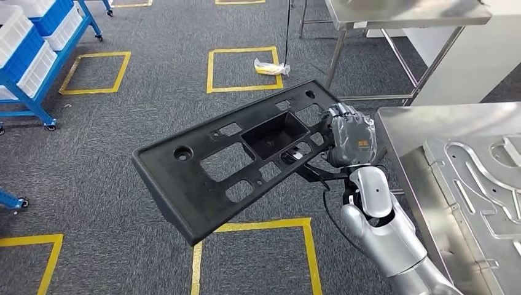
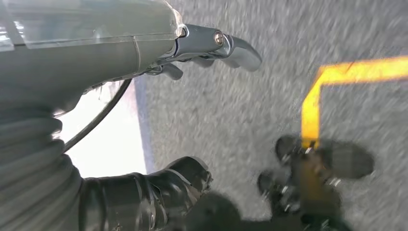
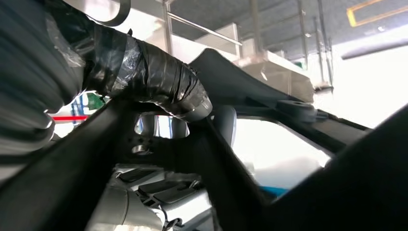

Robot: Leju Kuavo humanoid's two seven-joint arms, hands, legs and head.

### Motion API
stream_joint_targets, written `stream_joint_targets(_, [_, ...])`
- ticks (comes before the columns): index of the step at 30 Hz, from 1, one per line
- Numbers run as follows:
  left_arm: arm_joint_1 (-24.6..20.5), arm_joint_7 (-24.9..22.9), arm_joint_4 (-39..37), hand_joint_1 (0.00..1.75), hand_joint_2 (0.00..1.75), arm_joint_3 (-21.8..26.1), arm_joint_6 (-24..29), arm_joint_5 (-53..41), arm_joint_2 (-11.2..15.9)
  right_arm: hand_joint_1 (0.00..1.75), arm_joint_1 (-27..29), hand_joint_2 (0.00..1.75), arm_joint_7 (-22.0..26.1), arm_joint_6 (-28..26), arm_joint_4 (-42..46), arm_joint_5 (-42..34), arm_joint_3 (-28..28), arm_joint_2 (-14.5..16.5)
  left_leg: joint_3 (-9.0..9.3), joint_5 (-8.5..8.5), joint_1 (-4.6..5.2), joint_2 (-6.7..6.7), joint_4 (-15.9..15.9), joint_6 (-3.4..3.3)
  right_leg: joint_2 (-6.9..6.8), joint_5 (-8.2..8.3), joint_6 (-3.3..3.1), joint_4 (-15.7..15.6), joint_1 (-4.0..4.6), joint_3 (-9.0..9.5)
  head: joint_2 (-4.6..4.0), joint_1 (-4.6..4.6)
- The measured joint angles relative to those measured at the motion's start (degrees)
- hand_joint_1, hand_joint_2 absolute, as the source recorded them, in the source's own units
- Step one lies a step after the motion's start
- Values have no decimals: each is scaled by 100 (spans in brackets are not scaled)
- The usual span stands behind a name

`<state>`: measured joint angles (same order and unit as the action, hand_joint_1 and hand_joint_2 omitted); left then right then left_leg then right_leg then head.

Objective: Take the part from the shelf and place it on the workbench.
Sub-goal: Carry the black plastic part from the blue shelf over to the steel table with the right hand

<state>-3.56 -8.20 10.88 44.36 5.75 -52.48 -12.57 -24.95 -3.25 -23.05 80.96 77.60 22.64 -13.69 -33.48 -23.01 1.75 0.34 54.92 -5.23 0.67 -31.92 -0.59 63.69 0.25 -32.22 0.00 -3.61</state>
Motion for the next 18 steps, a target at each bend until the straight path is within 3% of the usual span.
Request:
stream_joint_targets(2, [-19, 5, 0, 0, 175, 21, -25, 26, -3, 175, -31, 175, -35, 32, -2, 7, 1, -15, 44, -46, -17, 30, -10, 13, -5, -264, 76, 650, -43, -420, 0, -1])
stream_joint_targets(3, [-20, 9, 0, 0, 175, 28, -37, 35, -5, 175, -29, 175, -44, 40, -3, 8, 1, -29, 59, -83, -26, 53, 6, 27, -10, -318, 117, 872, -72, -604, 0, -3])
stream_joint_targets(4, [-14, 12, 0, 0, 175, 33, -46, 39, -7, 175, -25, 175, -53, 44, -3, 8, 0, -46, 79, -127, -39, 84, 31, 47, -22, -260, 158, 918, -102, -708, 0, -2])
stream_joint_targets(5, [-5, 14, 0, 0, 175, 37, -51, 39, -11, 175, -25, 175, -59, 45, -3, 8, -1, -63, 104, -179, -55, 124, 66, 73, -51, -76, 193, 754, -128, -705, 0, -3])
stream_joint_targets(7, [11, 14, 0, 0, 175, 45, -57, 39, -19, 175, -35, 175, -67, 45, -4, 11, -2, -87, 158, -298, -85, 216, 160, 136, -226, 404, 235, 87, -142, -514, 0, -3])
stream_joint_targets(9, [5, 14, 0, 0, 175, 56, -59, 39, -23, 175, -49, 175, -71, 45, -4, 19, -3, -97, 161, -399, -83, 311, 255, 213, -423, 588, 169, -343, -94, -410, 0, -4])
stream_joint_targets(10, [3, 15, 0, 0, 175, 61, -65, 40, -24, 175, -51, 175, -77, 45, -4, 22, -3, -98, 160, -431, -74, 362, 290, 251, -450, 569, 111, -375, -66, -423, 0, -3])
stream_joint_targets(12, [3, 16, 0, 0, 175, 68, -77, 45, -25, 175, -48, 175, -97, 44, 4, 24, -14, -110, 164, -490, -68, 421, 332, 317, -338, 634, 0, -389, -66, -409, 0, 0])
stream_joint_targets(14, [2, 26, 0, 0, 175, 72, -88, 54, -24, 175, -61, 175, -115, 43, 15, 27, -43, -135, 105, -632, -107, 288, 528, 377, -212, 654, -52, -410, -85, -372, 0, 1])
stream_joint_targets(16, [-2, 38, 0, 0, 175, 78, -95, 60, -23, 175, -86, 175, -129, 43, 24, 58, -93, -162, -180, -946, -153, 94, 1135, 428, -94, 658, -74, -422, -94, -352, 0, 1])
stream_joint_targets(18, [4, 31, 0, 0, 175, 92, -97, 60, -23, 175, -96, 175, -147, 43, 22, 124, -148, -189, -558, -1208, -172, 28, 1822, 449, 41, 653, -83, -419, -88, -352, 0, 0])
